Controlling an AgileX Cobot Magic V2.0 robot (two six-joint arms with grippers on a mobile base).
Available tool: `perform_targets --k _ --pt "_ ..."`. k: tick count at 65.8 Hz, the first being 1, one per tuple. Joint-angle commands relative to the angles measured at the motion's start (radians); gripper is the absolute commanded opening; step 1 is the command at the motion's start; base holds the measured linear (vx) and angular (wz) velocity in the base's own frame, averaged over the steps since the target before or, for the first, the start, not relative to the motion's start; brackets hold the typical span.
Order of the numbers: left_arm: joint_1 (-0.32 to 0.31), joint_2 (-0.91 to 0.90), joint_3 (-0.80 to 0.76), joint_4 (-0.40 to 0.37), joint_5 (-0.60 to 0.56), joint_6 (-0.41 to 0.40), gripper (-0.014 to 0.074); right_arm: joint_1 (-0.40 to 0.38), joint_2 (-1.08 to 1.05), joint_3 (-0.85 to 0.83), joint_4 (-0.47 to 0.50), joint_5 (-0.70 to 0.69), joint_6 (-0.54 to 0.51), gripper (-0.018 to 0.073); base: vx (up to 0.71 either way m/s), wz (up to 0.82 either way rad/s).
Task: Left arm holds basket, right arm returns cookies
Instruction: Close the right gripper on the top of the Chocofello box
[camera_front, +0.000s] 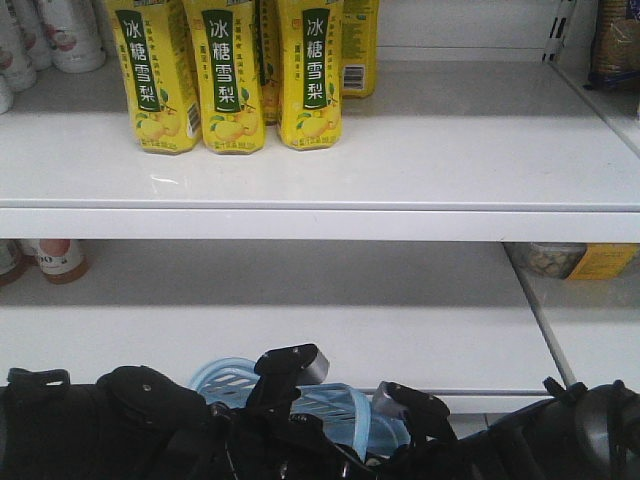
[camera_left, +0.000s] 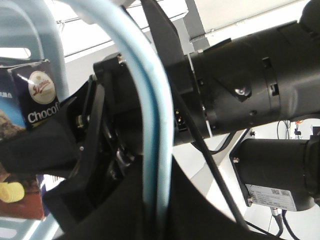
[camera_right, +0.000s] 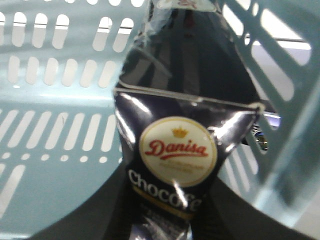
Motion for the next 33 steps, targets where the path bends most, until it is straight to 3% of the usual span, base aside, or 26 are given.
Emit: perform_targets --k 1,8,33 --pt "-0.004 -0.045 -0.029 -0.029 0.042 0.015 -0.0006 -0.002 -0.038 0.013 0.020 0.072 0.010 0.0129 0.00 0.00" --pt "-0.004 -0.045 -0.029 -0.029 0.042 0.015 -0.0006 -0.004 -0.059 0.056 0.049 0.062 -0.043 0.0132 0.00 0.00" --pt "-0.004 -0.045 -0.029 -0.029 0.042 0.015 -0.0006 -0.004 -0.263 0.129 0.049 0.023 -0.006 0.0134 0.00 0.00"
